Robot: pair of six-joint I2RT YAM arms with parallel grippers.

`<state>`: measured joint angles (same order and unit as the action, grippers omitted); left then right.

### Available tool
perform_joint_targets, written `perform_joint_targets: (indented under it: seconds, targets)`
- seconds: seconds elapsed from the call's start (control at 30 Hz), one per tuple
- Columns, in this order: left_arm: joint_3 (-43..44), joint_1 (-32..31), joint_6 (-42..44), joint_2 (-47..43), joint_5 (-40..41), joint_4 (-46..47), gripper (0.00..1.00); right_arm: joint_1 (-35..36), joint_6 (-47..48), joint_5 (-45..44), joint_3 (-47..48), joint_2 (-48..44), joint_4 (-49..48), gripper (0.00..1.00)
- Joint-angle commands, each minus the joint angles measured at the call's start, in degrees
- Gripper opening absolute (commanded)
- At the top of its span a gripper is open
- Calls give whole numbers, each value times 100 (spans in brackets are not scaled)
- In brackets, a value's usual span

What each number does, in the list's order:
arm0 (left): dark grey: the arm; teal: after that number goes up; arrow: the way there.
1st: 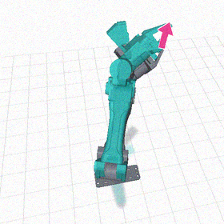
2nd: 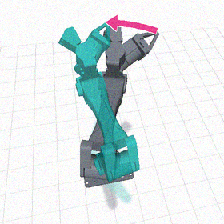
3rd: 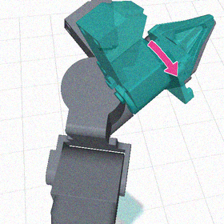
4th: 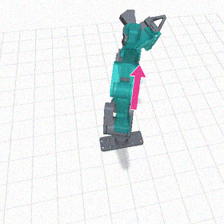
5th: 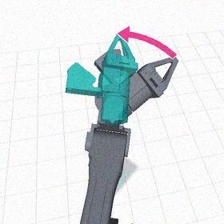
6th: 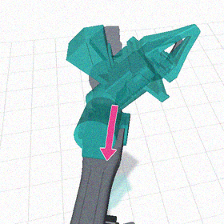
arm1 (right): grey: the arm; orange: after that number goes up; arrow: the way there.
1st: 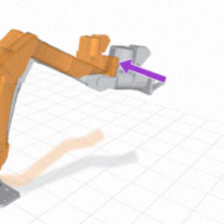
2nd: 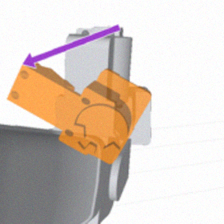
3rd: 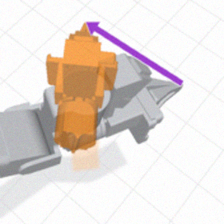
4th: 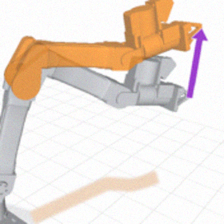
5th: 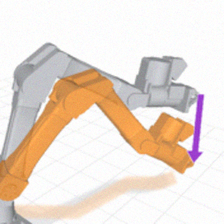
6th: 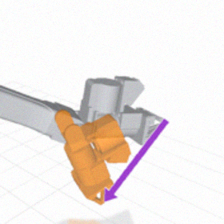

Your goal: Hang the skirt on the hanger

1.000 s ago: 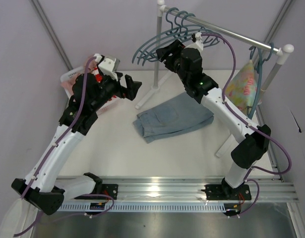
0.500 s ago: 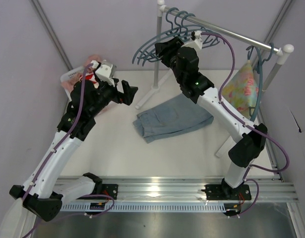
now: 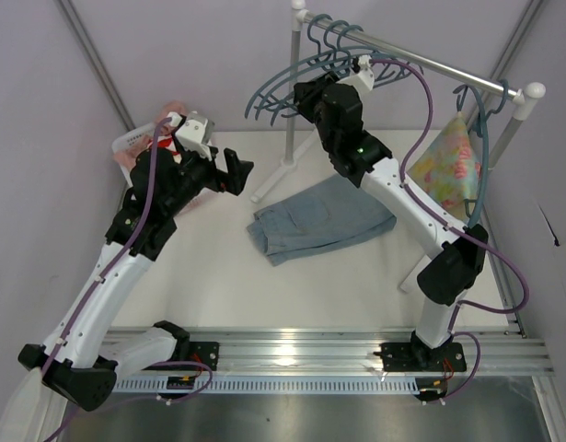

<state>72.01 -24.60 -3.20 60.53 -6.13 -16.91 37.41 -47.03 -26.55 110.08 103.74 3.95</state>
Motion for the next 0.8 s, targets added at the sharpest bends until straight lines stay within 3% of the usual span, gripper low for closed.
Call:
perform_joint_targets:
  seconds: [0.0,0.2,0.47,0.67,0.77]
  targets:
    - [244,69,-145,-7,77,135,100,30,124,-263,189,-135,-61,23]
    - [401,69,-190,99,-63,389,99,30,159,-167,-22,-355,-87,19]
    - [954,61,-242,730,-1433,838,99,3,150,202,-495,-847,-78,14]
    - [1518,-211,-462,1215,-1558,900,97,-110,-140,605,-865,-1276,-262,13]
    - [1667,-571,-225,1426,-1242,952,97,-172,-263,817,-1076,-1453,-315,12]
